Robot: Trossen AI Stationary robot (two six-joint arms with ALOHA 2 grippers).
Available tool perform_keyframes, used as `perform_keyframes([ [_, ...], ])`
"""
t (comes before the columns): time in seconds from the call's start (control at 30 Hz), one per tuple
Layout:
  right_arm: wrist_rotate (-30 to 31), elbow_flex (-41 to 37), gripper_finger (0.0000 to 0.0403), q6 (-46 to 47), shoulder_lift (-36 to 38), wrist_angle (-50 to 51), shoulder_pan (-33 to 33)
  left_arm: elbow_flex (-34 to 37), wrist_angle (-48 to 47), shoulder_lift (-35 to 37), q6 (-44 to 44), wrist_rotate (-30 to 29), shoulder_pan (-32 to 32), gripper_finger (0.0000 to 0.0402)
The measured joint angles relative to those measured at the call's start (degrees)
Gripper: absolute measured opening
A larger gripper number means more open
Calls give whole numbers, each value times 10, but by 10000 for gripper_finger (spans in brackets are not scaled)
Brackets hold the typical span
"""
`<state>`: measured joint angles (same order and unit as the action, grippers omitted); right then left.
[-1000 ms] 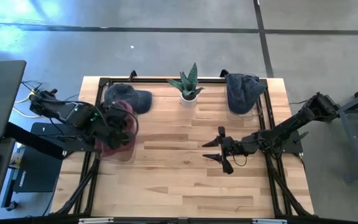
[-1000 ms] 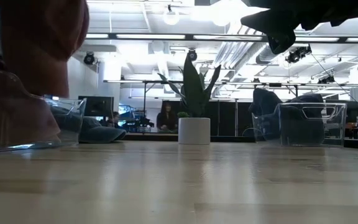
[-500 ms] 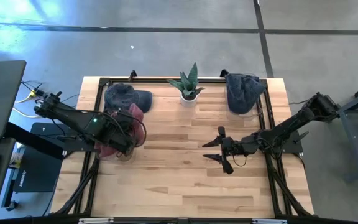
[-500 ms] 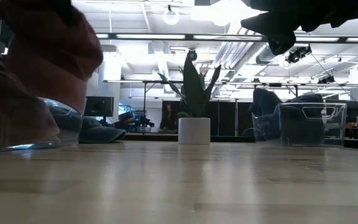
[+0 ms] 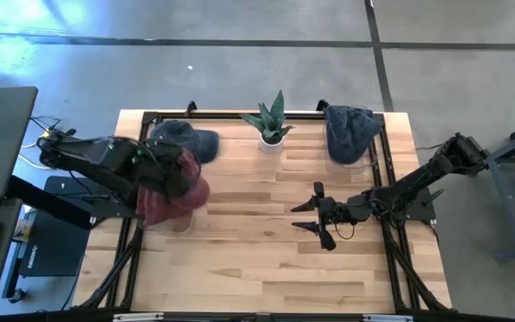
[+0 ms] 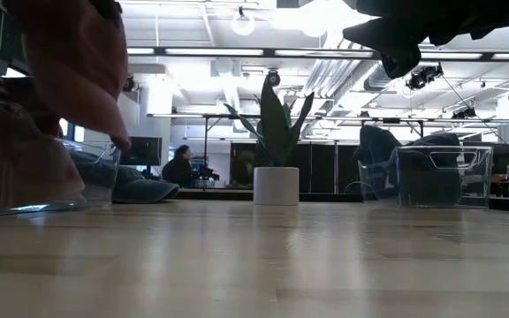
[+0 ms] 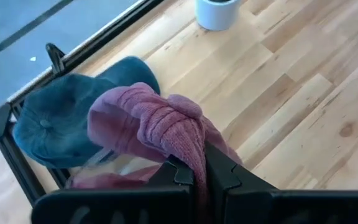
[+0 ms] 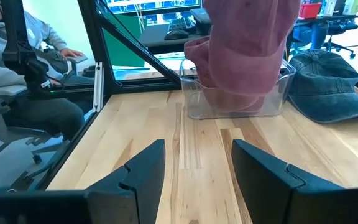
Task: Pick & Place hat
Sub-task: Put the red cap into the left transparent bin
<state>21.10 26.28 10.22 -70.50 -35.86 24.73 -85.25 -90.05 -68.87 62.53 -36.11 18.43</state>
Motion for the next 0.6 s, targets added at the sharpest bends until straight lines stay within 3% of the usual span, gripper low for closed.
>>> perform_keyframes([
  [0.17,2,0,181,0,0,0,0,-40,0,8,-89,50,-75,0],
  [0.37,2,0,181,0,0,1,0,-55,1,9,-122,124,-117,0],
  [0.6,-2,0,181,2,0,3,0,-53,-1,27,-177,140,-179,0],
])
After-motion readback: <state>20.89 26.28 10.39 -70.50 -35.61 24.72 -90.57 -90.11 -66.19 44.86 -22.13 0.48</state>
